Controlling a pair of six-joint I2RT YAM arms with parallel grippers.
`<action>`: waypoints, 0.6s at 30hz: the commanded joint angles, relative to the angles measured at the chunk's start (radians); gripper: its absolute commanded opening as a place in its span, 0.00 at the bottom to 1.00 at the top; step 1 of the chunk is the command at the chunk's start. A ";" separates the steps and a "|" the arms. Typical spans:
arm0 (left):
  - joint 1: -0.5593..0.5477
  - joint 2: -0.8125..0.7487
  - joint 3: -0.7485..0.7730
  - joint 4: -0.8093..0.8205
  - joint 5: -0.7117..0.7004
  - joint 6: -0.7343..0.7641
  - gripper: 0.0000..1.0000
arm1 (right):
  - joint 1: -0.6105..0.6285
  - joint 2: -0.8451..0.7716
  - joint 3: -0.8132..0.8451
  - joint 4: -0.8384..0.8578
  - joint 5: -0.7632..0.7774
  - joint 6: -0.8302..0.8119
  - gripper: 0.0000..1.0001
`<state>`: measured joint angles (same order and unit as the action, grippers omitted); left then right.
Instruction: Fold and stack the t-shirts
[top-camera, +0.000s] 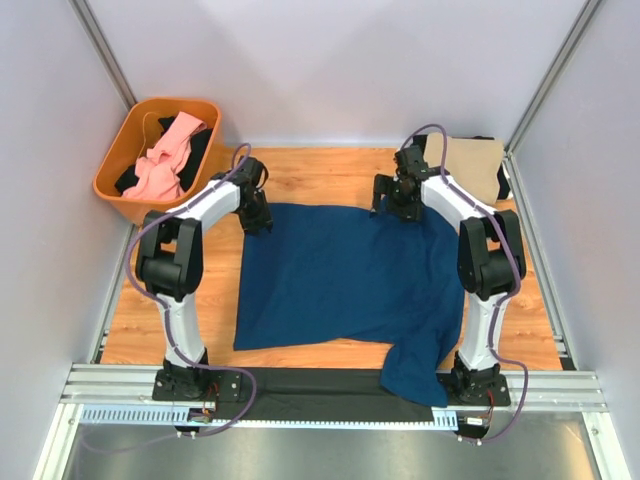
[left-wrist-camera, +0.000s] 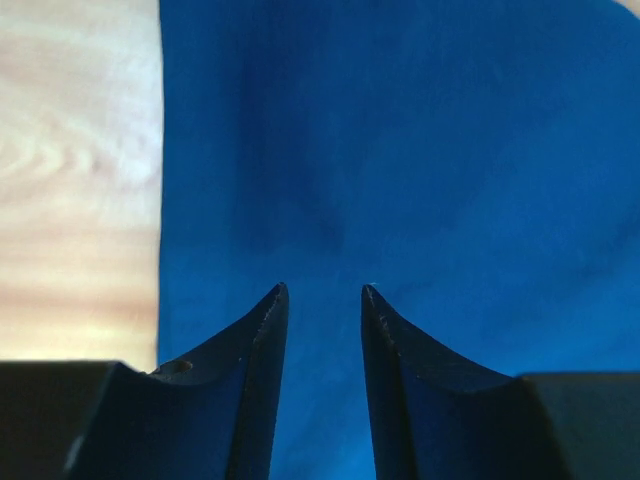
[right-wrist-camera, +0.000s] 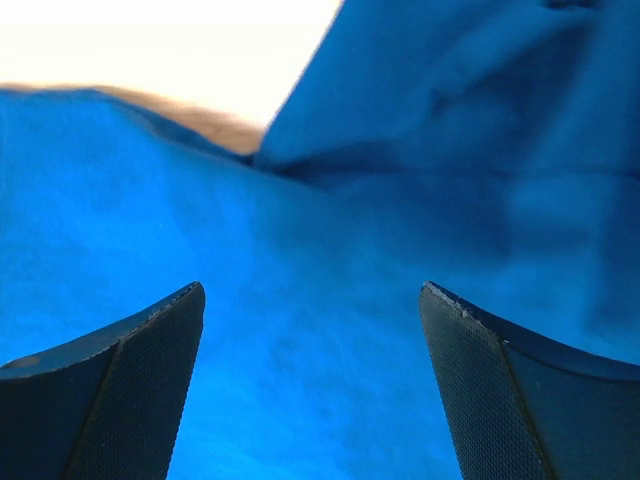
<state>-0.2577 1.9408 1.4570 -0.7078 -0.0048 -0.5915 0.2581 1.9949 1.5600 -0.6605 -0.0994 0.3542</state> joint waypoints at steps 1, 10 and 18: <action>0.000 0.085 0.063 0.038 -0.027 -0.033 0.42 | 0.012 0.054 0.078 0.038 -0.059 0.019 0.89; 0.095 0.239 0.221 -0.067 -0.184 -0.013 0.40 | 0.012 0.309 0.371 -0.001 -0.160 0.063 0.88; 0.175 0.365 0.510 -0.186 -0.227 0.039 0.32 | 0.013 0.533 0.747 -0.051 -0.195 0.158 0.91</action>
<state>-0.1059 2.2677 1.8568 -0.8345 -0.1673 -0.5735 0.2661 2.4779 2.1883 -0.7006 -0.2581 0.4568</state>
